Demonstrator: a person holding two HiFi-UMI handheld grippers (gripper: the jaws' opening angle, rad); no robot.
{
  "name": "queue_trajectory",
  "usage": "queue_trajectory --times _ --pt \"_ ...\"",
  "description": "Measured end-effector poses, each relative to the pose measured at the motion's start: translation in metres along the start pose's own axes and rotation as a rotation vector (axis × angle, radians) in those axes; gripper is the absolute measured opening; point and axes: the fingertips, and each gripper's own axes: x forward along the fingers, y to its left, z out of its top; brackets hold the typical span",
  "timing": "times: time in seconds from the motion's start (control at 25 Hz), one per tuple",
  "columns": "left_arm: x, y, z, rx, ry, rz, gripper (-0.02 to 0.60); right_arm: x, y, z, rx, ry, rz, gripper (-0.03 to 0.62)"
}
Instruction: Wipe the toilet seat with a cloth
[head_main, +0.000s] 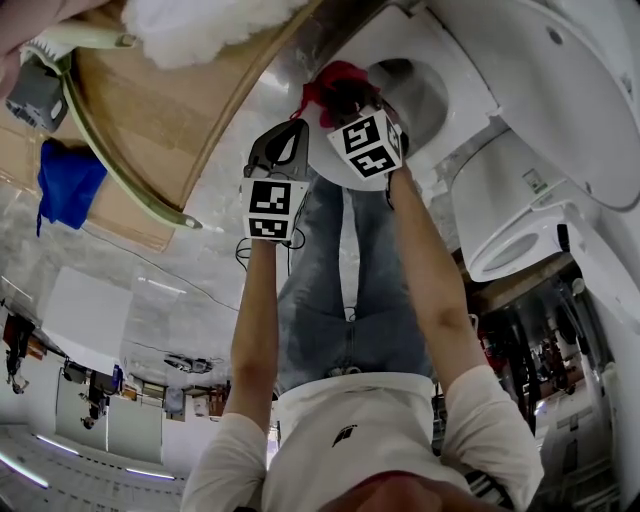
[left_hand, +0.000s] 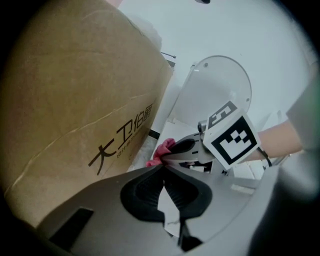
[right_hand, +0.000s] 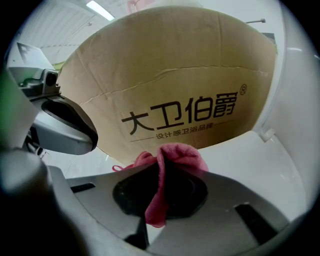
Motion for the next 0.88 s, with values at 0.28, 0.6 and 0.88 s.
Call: queue_trajectory --times 0.28,0.6,0.88 --pt "0.014 -0.007 0.018 -0.001 -0.012 0.019 0.009 -0.003 -0.028 0.008 -0.015 -0.012 -0.003 0.012" --pt "0.034 -0.024 0.037 -0.017 -0.033 0.019 0.009 -0.007 -0.061 0.016 -0.01 -0.041 -0.018 0.012" --pt "0.046 -0.038 0.05 -0.008 -0.038 0.008 0.009 -0.012 -0.082 0.017 0.009 -0.059 -0.044 0.012"
